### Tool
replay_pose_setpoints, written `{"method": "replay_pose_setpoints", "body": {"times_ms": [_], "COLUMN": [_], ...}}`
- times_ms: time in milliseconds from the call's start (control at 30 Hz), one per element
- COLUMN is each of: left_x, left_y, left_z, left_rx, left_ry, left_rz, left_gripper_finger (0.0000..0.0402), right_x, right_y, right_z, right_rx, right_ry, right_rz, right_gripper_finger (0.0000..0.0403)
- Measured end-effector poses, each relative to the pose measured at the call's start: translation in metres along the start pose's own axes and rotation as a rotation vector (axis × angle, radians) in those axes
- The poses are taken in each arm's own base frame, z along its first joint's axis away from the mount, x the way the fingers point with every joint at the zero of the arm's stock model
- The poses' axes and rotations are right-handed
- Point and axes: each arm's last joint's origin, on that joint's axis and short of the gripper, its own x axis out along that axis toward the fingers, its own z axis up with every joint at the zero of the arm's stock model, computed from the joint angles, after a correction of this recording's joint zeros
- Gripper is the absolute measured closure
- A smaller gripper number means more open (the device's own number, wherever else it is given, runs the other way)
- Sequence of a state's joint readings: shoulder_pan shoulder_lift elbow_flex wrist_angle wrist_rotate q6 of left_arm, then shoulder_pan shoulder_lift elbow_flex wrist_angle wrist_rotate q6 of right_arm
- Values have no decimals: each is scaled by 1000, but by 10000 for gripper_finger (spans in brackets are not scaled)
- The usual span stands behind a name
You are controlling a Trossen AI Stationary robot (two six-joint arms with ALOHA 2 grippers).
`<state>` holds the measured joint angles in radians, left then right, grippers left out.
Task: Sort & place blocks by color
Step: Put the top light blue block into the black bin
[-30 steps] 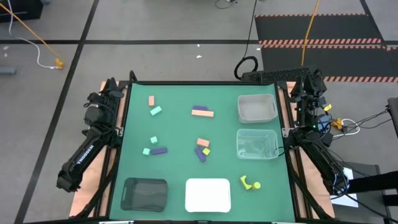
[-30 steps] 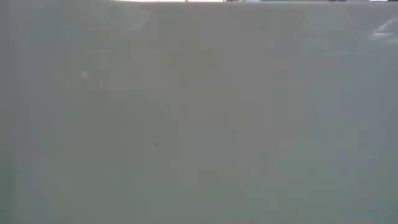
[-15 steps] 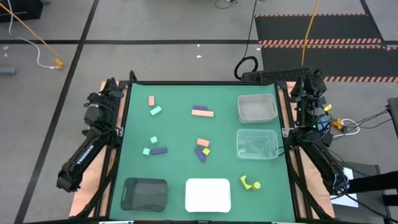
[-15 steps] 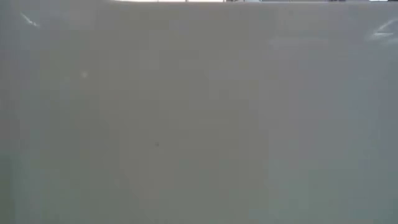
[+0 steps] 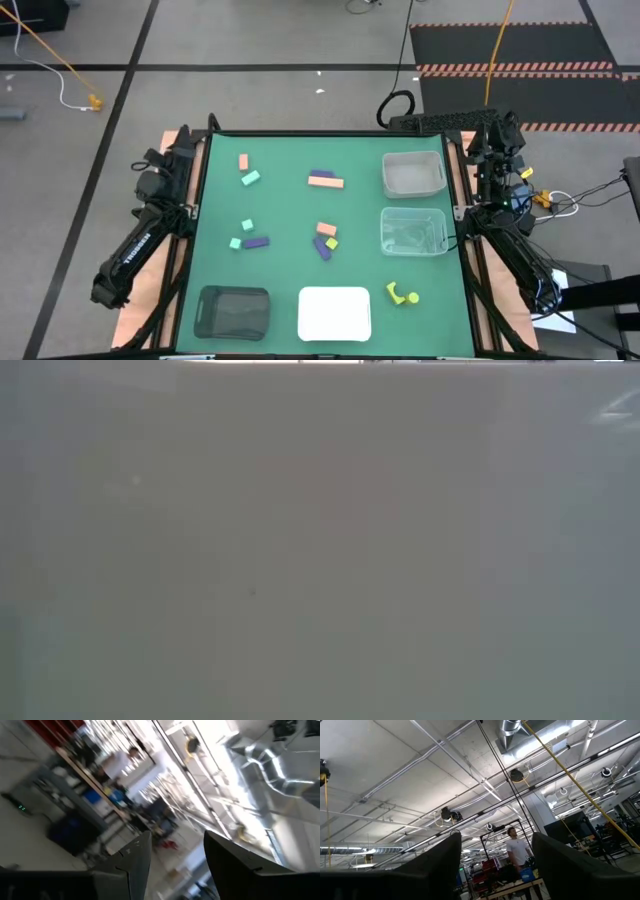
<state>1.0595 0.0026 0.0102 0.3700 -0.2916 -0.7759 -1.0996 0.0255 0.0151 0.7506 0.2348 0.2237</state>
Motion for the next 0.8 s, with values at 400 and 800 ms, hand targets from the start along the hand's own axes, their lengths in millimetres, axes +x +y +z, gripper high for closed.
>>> {"method": "replay_pose_setpoints", "body": {"times_ms": [400,800], "left_x": [-2,-14], "left_y": [-14,-43], "left_z": [2,24], "left_rx": [-206,-198], "left_ry": [165,84], "left_rz": [-282,-704], "left_gripper_finger": [220,220], "right_x": [0,0], "right_y": [0,0], "right_z": [0,0], "right_rx": [0,0], "right_ry": [0,0], "right_rz": [0,0], "right_gripper_finger": [167,167]}}
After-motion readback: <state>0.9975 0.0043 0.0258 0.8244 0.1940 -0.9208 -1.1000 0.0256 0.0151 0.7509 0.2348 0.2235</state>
